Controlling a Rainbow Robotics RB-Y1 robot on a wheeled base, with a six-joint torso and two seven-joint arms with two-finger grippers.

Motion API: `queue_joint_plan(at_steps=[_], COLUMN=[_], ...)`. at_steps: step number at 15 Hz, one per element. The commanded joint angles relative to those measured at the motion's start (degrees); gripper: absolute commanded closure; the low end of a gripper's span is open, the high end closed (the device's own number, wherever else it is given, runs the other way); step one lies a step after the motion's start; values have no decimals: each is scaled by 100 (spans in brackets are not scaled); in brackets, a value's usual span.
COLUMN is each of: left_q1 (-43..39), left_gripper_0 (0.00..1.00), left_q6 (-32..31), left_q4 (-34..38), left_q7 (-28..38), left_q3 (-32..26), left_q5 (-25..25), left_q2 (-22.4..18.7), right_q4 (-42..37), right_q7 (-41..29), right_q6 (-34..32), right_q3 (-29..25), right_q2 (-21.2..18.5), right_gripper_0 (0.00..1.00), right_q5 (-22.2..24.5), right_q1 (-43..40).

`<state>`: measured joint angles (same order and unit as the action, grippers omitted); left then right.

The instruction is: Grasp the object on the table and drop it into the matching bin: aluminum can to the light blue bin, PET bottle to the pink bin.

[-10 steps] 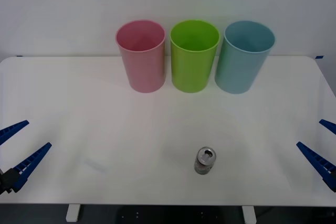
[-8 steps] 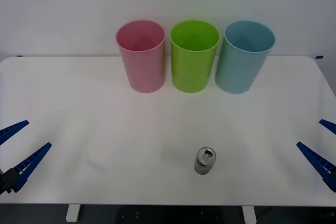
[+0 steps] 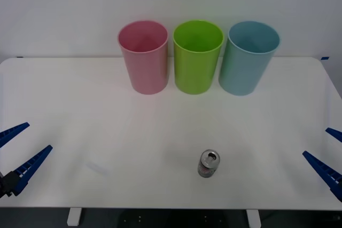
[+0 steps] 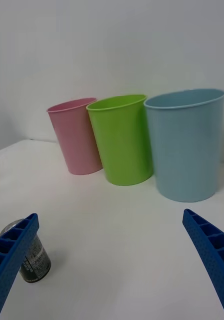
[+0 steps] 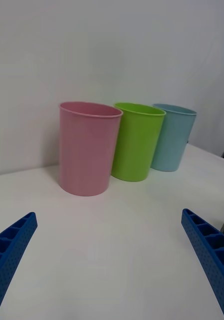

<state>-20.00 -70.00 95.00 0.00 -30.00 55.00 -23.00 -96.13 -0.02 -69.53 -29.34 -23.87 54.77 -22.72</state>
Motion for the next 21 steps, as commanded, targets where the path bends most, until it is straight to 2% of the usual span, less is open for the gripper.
queue_joint_plan(at_steps=[1,5,9,11,15,21], left_q1=[0,0,0,0,0,0], left_gripper_0=[0,0,0,0,0,0], left_q6=[0,0,0,0,0,0], left_q4=[0,0,0,0,0,0], left_q7=[0,0,0,0,0,0], left_q3=[0,0,0,0,0,0], left_q5=[0,0,0,0,0,0], left_q2=[0,0,0,0,0,0], right_q4=[42,499,974,1062,1536,2319], right_q7=[20,266,512,942,1672,2015], right_q6=[-25,-350,-860,-878,-878,-834], right_q3=[86,403,534,657,1202,1958], right_q2=[-127,-408,-426,-426,-426,-426], right_gripper_0=[0,0,0,0,0,0], right_q5=[-2,7,455,666,772,781], right_q1=[-83,-13,374,514,848,1428])
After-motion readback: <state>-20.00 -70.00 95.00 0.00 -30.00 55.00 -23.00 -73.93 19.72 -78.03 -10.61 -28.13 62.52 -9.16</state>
